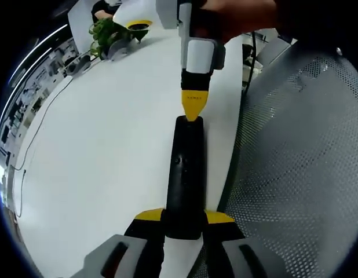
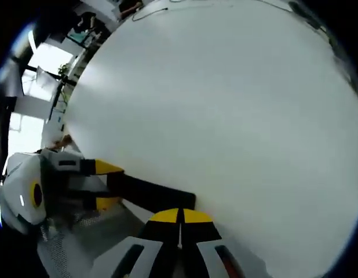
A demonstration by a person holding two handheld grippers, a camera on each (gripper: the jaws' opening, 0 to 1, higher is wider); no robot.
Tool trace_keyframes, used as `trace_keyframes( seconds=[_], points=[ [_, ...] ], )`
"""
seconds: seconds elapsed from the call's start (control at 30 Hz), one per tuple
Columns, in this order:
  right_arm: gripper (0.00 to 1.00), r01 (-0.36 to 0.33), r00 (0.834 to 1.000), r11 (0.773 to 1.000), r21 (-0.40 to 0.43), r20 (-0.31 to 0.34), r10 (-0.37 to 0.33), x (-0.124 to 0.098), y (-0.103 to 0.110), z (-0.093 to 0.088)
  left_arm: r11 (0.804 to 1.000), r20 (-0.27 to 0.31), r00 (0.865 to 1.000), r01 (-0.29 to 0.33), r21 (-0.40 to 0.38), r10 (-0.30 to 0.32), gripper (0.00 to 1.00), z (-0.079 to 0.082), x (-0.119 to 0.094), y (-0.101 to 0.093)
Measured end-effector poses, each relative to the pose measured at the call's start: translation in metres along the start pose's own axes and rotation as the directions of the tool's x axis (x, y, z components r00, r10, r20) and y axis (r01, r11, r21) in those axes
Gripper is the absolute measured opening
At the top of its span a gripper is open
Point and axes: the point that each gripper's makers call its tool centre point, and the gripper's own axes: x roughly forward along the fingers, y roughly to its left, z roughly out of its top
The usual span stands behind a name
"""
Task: Press the specified remote control buttons in sequence, fully releasing each button before pressing the next.
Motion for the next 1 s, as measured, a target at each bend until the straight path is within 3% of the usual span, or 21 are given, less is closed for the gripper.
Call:
trace_keyframes(
  seconds=[0.4, 0.57, 0.8, 1.0],
  points=[
    [0.00, 0.078, 0.997, 0.995, -0.065, -0.011, -0.079, 0.0026, 0.0016, 0.0005, 1.000, -0.004, 1.000, 0.002, 0.000, -0.002, 0.25, 0.0000, 0.0001, 0.0000],
    [0.00, 0.056, 0.998, 0.997, -0.057, -0.005, -0.056, 0.0019, 0.0005, 0.0005, 1.000, -0.001, 1.000, 0.000, -0.007, 0.000, 0.25, 0.0000, -0.0003, -0.0001],
    [0.00, -0.015, 1.000, 1.000, 0.023, -0.016, 0.015, 0.0009, 0.0004, 0.0006, 1.000, 0.009, 1.000, -0.003, -0.014, 0.003, 0.25, 0.0000, -0.0006, 0.0001],
    [0.00, -0.021, 0.999, 0.999, 0.038, -0.033, 0.022, 0.0006, 0.0011, -0.0034, 1.000, 0.012, 1.000, -0.005, -0.016, 0.005, 0.25, 0.0000, -0.0009, 0.0003]
  ],
)
